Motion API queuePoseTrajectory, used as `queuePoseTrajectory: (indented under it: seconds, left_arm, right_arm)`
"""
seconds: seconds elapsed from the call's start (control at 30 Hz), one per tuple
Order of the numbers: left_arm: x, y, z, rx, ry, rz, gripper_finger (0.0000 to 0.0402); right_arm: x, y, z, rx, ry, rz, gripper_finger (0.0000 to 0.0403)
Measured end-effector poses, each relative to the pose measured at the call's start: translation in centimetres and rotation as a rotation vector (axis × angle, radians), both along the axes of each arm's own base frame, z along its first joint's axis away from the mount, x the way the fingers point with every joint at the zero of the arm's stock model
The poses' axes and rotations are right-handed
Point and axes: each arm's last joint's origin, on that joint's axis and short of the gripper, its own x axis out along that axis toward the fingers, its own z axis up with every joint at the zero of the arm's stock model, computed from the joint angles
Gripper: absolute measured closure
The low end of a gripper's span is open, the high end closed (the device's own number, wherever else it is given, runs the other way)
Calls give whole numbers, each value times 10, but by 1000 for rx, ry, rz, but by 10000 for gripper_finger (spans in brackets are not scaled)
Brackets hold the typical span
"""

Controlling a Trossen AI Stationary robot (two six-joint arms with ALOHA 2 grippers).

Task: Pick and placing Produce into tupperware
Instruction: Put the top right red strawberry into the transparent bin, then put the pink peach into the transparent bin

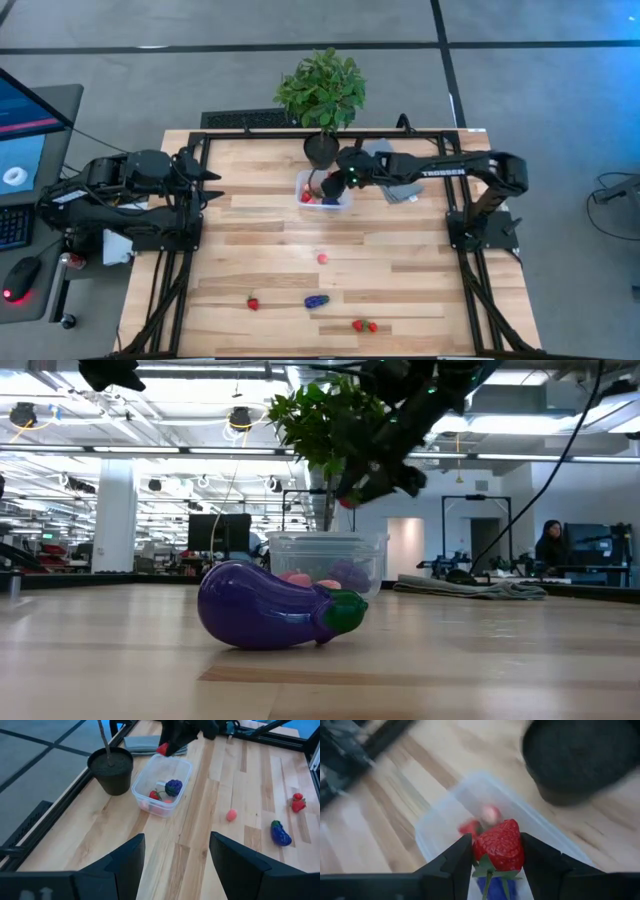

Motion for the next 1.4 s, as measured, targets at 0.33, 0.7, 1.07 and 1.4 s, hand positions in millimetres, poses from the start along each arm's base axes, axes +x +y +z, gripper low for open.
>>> queuePoseTrajectory:
  seconds: [0.33, 0.7, 1.07, 1.4]
  left_arm:
    - [0, 0, 0, -16, -8, 11, 188]
    - [0, 0, 1, -17, -11, 11, 188]
    - [0, 0, 1, -17, -11, 10, 188]
    - [0, 0, 1, -16, -11, 10, 188]
  right_arm:
    - [13, 14, -40, 30, 124, 42, 224]
    - [14, 10, -39, 25, 109, 31, 215]
    - [18, 9, -36, 27, 54, 43, 201]
    - [15, 11, -27, 34, 29, 81, 158]
